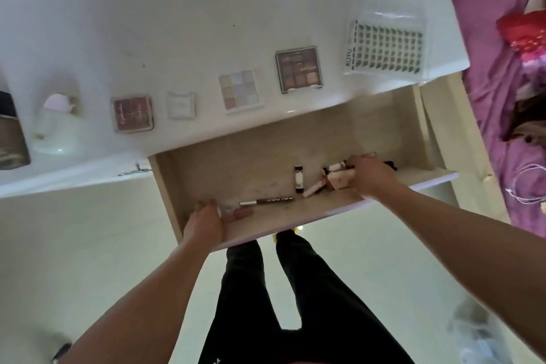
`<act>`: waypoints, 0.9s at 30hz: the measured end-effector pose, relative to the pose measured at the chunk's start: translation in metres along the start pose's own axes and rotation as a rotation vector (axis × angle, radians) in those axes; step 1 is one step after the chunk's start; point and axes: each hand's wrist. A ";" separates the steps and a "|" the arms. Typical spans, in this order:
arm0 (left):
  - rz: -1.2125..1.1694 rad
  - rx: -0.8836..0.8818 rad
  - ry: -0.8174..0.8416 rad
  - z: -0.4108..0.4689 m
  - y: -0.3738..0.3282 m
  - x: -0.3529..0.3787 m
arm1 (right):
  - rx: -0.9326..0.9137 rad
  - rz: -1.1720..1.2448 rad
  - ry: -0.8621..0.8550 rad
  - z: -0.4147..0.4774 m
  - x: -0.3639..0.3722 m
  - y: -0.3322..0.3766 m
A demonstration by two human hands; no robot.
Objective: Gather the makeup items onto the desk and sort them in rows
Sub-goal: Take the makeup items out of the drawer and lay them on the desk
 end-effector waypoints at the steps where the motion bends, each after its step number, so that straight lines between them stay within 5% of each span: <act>1: 0.011 -0.013 -0.005 0.002 -0.001 0.002 | -0.006 -0.028 0.012 0.007 0.004 -0.002; 10: -0.115 -0.088 -0.016 0.004 -0.009 0.004 | -0.147 -0.188 -0.019 0.021 0.009 0.004; 27: -0.133 0.134 -0.087 0.020 -0.055 0.005 | -0.278 0.042 0.100 0.005 0.024 0.028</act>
Point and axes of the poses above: each hand's wrist, its own z-axis towards the middle knuckle, its own x-axis out of the palm, y = z × x, and after that the axes turned 7 degrees about x, right-handed
